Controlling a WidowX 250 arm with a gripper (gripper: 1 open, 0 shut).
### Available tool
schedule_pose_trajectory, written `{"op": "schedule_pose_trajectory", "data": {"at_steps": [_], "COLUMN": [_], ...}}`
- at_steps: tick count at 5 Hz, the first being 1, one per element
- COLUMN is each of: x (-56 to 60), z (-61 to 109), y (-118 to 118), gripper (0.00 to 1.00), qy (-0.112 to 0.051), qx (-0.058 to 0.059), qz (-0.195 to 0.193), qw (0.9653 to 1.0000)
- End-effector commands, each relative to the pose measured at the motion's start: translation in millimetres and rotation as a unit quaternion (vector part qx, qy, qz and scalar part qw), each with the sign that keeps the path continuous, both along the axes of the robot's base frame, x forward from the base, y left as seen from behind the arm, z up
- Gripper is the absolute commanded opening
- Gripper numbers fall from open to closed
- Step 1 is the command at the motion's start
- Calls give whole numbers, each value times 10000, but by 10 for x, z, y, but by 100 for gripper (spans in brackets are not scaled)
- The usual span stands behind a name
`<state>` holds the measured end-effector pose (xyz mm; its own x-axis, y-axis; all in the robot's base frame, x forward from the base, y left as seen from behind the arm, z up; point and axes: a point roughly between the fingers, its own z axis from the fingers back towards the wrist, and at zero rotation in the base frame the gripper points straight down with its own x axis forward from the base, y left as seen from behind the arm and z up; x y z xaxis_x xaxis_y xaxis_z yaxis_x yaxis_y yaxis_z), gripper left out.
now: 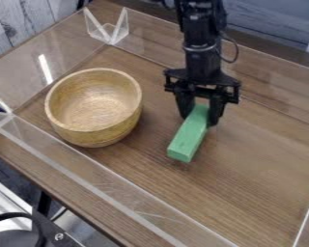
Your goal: Put the green block in the brown bowl
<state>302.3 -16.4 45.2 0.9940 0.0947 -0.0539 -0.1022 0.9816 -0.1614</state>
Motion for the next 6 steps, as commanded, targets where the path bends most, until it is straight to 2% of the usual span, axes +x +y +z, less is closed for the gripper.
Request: {"op": "schedule_pose_trajectory", "data": {"at_steps": [1,2,3,4,5,6], "x": [132,114,69,-9,-46,-87], "z": [452,689,776,755,747,717], "y": [51,176,358,610,985,1264], "gripper": [0,0,0,0,0,0], "qy": [-648,-852,-858,-812,-789,-797], "qx": [-79,-123,-42,98,198,276], "qz": [7,88,177,324,515,615], "qw": [9979,9963,9961,9961,9954,9945]}}
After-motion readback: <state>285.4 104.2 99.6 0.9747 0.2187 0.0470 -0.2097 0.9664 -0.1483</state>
